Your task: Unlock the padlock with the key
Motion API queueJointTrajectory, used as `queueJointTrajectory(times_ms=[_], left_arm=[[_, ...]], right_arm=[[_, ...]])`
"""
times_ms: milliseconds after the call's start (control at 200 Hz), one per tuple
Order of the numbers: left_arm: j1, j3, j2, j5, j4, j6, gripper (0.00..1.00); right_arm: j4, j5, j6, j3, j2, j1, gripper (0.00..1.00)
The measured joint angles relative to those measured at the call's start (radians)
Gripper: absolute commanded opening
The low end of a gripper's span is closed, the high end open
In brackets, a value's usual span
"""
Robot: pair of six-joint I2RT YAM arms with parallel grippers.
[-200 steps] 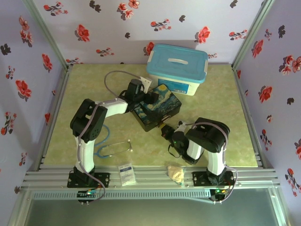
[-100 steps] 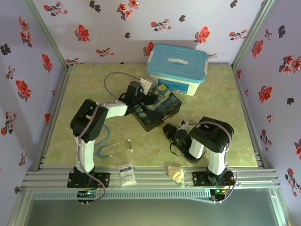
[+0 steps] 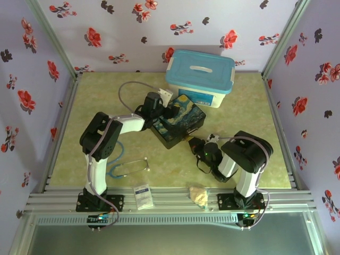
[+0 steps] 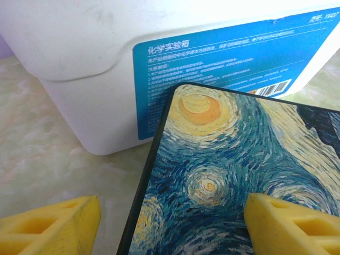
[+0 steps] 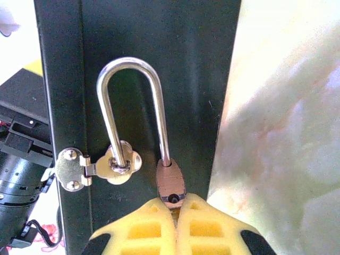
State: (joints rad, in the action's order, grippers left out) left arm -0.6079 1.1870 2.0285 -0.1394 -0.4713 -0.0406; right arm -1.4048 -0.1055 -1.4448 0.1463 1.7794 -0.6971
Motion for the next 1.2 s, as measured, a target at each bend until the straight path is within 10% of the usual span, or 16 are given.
queueJointTrajectory(times_ms=[470,885,1200], left_arm=[[-0.005,-0.014,-0.039,0.0,0.051,-0.019,0.77],[-0.045,0.033,-0.211,0.084,0.401,-0.091,0.9],[-0.3,-0.079,-0.496,0.35,0.57,-0.143,1.0]], right_arm=[[0.088,0.032,0.005,0.003,-0.069,0.084,0.0],[0.898,0.259,0.209,0.089,-0.574,0.198,0.0],[1.233,0.478,0.413,0.163,-0.56,0.294,0.0]])
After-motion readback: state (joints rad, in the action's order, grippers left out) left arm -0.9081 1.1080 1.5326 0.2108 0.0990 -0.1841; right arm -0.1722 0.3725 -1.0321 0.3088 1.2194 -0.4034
